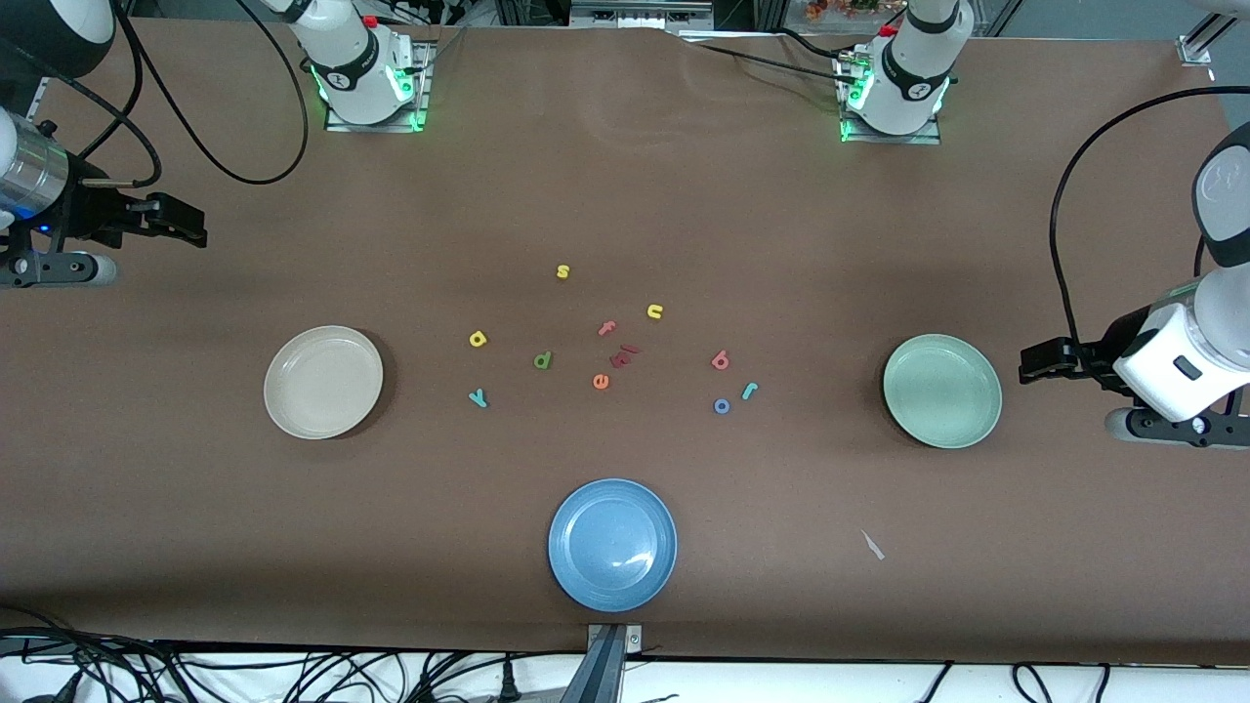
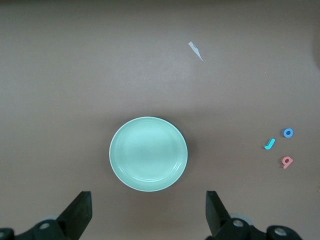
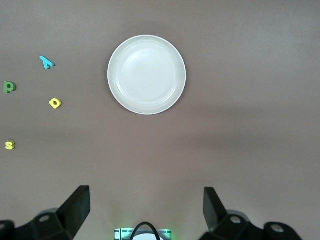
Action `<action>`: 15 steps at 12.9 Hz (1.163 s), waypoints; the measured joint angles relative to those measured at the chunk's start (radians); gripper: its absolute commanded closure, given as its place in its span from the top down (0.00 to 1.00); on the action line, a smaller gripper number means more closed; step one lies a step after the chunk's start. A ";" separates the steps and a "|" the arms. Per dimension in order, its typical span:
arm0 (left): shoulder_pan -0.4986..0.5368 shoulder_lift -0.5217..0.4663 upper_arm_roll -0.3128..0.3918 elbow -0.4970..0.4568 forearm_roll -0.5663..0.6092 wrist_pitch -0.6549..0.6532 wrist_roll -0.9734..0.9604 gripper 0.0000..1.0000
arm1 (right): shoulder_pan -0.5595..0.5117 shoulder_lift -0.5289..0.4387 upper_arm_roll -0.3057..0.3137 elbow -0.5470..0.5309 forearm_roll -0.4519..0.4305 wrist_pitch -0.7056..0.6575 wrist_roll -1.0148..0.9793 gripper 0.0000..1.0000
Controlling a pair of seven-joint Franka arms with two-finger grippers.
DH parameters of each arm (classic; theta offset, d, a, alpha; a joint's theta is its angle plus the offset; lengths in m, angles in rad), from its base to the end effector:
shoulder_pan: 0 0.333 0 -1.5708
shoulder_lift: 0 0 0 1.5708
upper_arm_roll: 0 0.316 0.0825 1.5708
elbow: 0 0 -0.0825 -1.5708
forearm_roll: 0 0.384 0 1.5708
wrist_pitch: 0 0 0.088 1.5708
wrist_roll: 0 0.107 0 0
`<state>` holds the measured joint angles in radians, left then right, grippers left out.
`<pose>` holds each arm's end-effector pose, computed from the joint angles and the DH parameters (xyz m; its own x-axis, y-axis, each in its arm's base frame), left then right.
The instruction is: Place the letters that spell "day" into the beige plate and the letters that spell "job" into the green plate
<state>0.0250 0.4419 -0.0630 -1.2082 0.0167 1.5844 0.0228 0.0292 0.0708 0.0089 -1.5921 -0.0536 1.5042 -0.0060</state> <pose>0.6796 -0.0148 0.5231 0.9963 -0.0566 -0.0646 -0.0560 -0.9984 0.0117 0.5644 0.0153 0.5698 0.9866 0.0401 -0.1583 0.0489 -0.9975 0.0518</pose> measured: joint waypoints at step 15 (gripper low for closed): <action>-0.076 0.081 -0.023 -0.018 -0.105 0.027 -0.049 1.00 | 0.000 0.001 0.002 -0.001 0.000 -0.001 0.000 1.00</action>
<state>-0.0511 0.5224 -0.0858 -1.2265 -0.0882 1.6110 -0.0264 0.0294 0.0714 0.0108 -1.5930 -0.0536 1.5030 -0.0060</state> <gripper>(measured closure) 0.000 0.000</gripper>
